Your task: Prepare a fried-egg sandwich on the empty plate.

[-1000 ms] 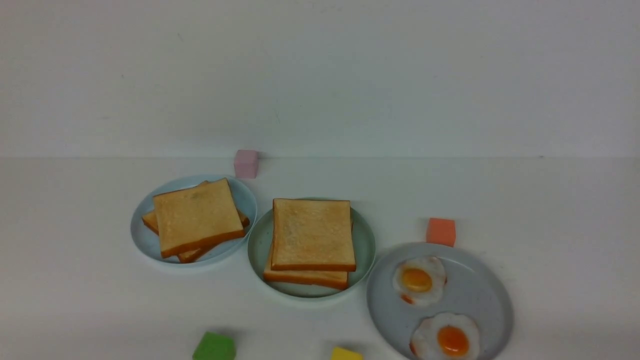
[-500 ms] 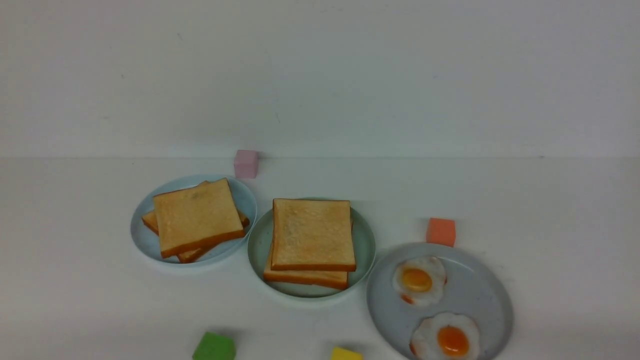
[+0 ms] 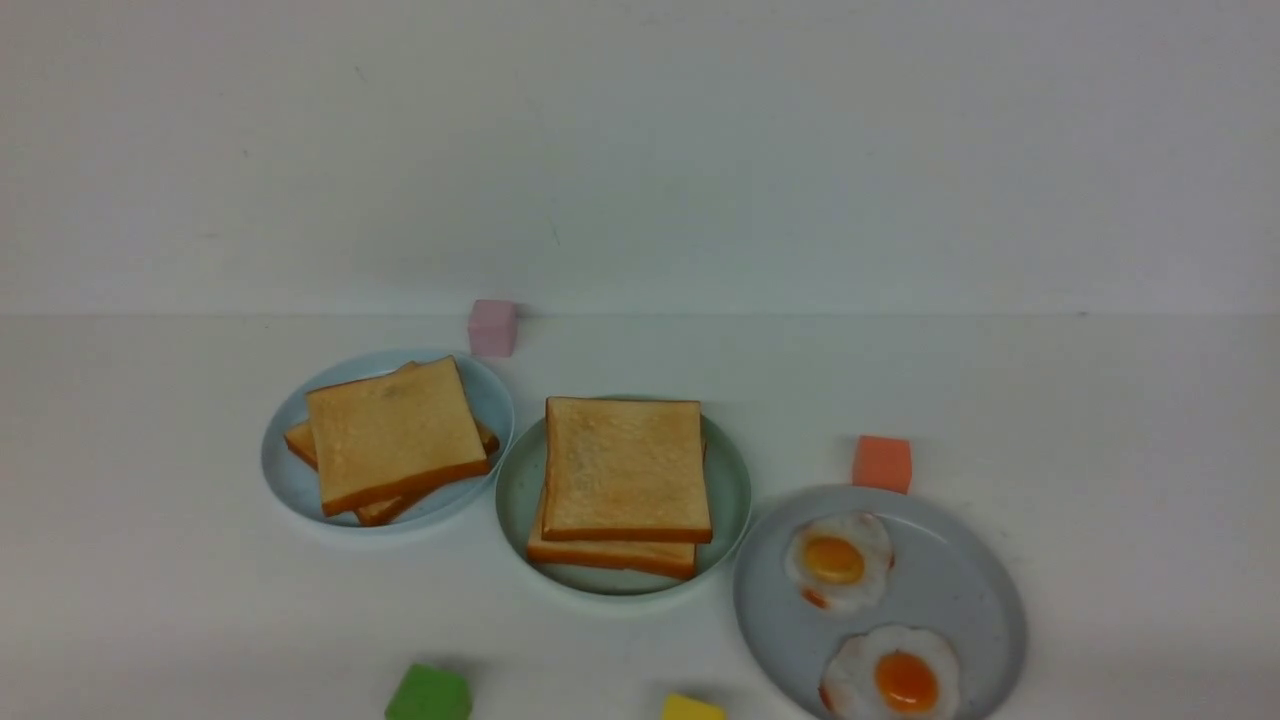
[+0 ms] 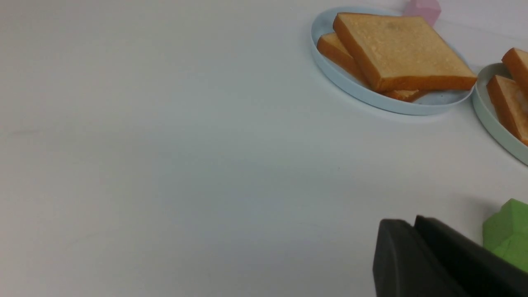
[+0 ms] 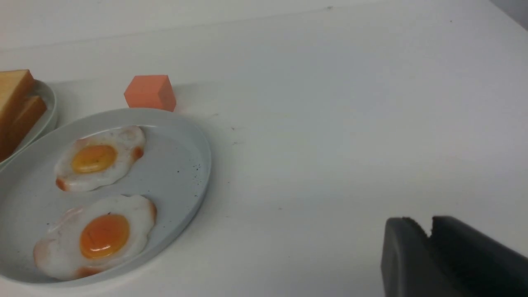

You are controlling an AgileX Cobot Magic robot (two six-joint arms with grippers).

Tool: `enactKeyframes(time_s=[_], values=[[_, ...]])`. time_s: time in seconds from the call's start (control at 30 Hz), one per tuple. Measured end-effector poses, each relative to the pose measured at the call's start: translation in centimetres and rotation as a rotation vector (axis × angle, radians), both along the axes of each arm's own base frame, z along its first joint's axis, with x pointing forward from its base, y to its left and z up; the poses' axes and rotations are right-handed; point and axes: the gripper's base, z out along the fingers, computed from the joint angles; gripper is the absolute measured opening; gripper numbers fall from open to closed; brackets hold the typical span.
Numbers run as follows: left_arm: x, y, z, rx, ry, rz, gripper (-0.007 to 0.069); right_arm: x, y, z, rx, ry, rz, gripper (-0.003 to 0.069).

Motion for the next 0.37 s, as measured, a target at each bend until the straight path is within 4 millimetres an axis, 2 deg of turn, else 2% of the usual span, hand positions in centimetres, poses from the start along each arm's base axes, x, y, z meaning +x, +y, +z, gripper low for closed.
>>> enactKeyframes(time_s=[0.37], values=[[0.0,0.0,0.0,0.0,0.0,0.0,0.0071,0.0,0.0,0.0,0.0,0.0,0.0,0.0129]])
